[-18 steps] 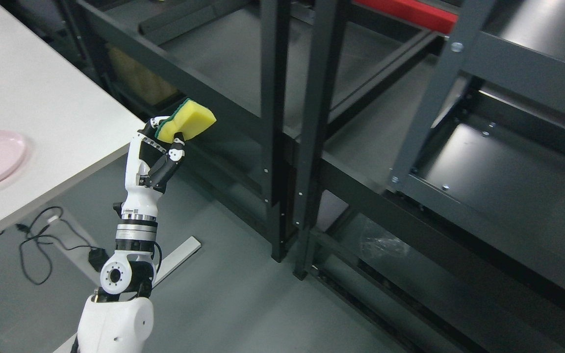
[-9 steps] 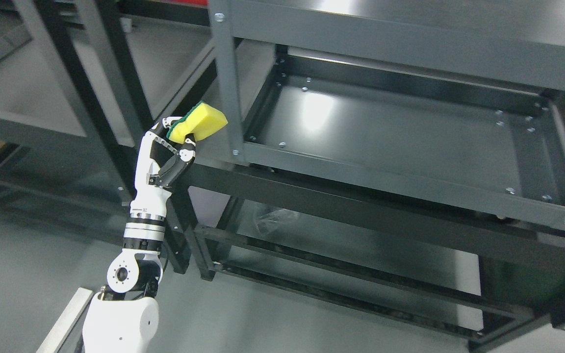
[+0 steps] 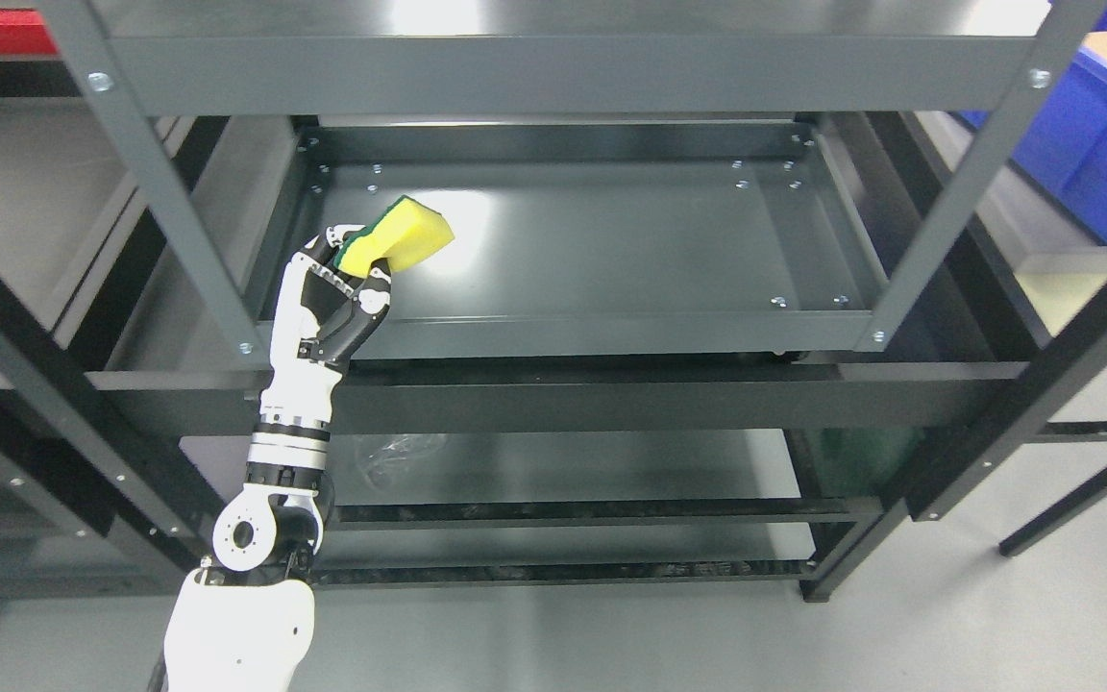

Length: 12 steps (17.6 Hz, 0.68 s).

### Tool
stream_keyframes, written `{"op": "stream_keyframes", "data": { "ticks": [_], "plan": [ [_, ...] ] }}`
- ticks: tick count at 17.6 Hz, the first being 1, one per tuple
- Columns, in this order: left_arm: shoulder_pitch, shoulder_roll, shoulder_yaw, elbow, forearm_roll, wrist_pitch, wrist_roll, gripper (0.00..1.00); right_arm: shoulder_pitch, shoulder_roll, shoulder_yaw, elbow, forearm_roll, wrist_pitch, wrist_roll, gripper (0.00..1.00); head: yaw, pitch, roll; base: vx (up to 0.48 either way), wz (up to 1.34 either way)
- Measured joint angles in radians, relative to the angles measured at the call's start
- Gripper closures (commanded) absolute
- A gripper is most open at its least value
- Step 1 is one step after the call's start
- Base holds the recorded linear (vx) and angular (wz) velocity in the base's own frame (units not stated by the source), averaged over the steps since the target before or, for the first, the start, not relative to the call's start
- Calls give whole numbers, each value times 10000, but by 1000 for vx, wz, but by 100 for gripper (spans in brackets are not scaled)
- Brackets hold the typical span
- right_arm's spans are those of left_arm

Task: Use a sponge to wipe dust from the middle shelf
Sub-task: 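Hold the sponge raised in the left hand while turning to the shelf, then extend the left hand with the sponge onto the middle shelf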

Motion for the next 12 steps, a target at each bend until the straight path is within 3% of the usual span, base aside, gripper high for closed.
{"op": "stream_keyframes", "data": {
  "ticks": [7, 12],
  "plan": [
    [-123, 0, -863, -271, -500, -241, -1041, 100, -1, 0, 0, 0, 0, 0, 0, 0, 0, 0, 0, 2, -33],
    [-1435, 0, -2589, -475, -2900, -1283, -2006, 100, -2, 0, 0, 0, 0, 0, 0, 0, 0, 0, 0, -7, 65]
  ]
}}
